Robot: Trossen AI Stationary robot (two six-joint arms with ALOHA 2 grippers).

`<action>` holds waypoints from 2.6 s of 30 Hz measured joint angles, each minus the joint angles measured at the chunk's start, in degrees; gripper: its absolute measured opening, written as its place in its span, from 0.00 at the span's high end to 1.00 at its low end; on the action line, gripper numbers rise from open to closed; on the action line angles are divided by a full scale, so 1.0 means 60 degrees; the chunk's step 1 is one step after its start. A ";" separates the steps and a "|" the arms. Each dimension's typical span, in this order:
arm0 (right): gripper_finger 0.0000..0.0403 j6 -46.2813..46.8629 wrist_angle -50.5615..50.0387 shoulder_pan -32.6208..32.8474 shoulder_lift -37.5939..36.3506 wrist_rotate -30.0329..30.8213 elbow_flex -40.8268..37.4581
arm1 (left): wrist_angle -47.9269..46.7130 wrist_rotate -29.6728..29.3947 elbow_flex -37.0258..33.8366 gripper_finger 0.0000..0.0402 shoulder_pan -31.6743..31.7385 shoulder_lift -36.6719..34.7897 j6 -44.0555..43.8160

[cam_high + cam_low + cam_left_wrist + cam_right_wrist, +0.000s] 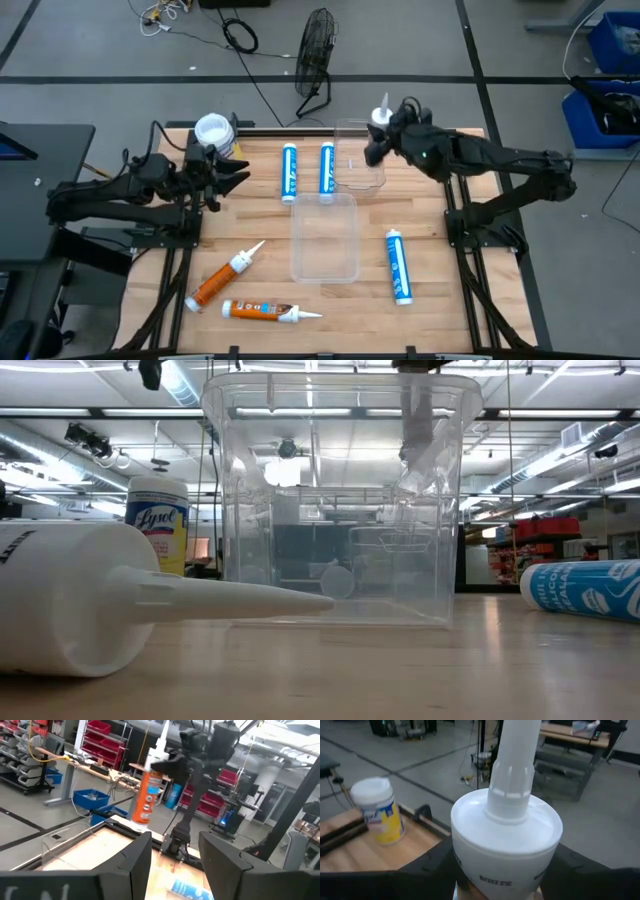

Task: Sort silicone sealant tubes
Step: Put the right orange sealant into the top transparent bin

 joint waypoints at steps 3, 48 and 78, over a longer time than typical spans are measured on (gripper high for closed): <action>0.48 -0.0625 0.1222 -0.0687 0.0000 -0.0504 -0.0571 | -0.0392 -0.0033 0.0000 0.58 -0.0003 -0.0308 -0.0053; 0.48 -0.2366 1.0515 -0.4666 0.3439 -0.3798 -0.5017 | -0.3023 -0.1417 -0.0004 0.58 0.0001 -0.1570 -0.2361; 0.40 -0.2416 1.0463 -0.4713 0.3843 -0.3925 -0.5021 | -0.3157 -0.1563 -0.0004 0.58 0.0000 -0.1563 -0.2536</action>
